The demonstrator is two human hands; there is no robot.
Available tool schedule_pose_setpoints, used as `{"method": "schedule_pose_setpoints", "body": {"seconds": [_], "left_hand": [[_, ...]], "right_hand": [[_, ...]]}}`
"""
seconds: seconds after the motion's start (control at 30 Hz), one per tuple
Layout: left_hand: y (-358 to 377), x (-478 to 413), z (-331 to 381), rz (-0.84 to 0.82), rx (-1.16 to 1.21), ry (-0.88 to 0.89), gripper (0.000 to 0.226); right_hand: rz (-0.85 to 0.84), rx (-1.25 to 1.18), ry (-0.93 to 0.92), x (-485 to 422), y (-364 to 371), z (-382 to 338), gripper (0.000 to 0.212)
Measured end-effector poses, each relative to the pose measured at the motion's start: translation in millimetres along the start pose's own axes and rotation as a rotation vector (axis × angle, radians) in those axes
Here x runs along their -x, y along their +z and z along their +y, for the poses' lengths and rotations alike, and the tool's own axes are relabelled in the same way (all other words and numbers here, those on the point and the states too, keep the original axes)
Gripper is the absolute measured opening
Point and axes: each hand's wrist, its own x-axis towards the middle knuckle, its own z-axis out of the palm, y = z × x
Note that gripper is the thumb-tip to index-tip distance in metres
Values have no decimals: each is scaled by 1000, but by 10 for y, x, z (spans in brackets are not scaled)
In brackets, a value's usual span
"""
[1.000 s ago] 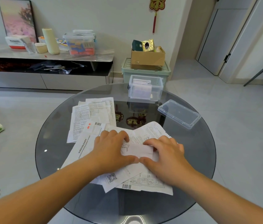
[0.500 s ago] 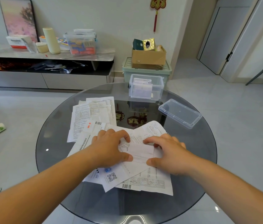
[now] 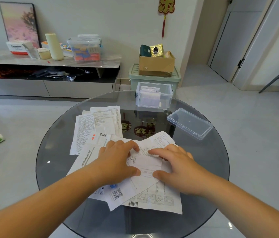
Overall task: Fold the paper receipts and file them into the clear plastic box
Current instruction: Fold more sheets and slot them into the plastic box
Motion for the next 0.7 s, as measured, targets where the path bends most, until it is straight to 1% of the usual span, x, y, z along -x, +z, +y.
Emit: {"method": "schedule_pose_setpoints", "body": {"seconds": [0.13, 0.23, 0.3, 0.4, 0.47, 0.57, 0.63, 0.7], "left_hand": [[-2, 0, 31, -24, 58, 39, 61], [-2, 4, 26, -59, 99, 74, 60], [-15, 2, 32, -84, 87, 99, 57], [-60, -25, 51, -106, 47, 127, 56], [-85, -47, 74, -112, 24, 147, 55], [-96, -89, 110, -131, 57, 139, 53], [-91, -125, 109, -140, 76, 135, 52], [-85, -149, 91, -143, 72, 136, 52]], "right_hand": [[48, -40, -71, -11, 46, -26, 51], [45, -9, -87, -31, 58, -26, 40], [30, 16, -86, -42, 61, -33, 37], [12, 33, -96, -93, 27, -56, 42], [-17, -1, -80, -146, -23, -79, 53], [-69, -28, -41, -216, -101, -117, 69], [-98, -2, -26, -249, -136, -148, 70], [-112, 24, -24, -268, -152, -169, 63]]}}
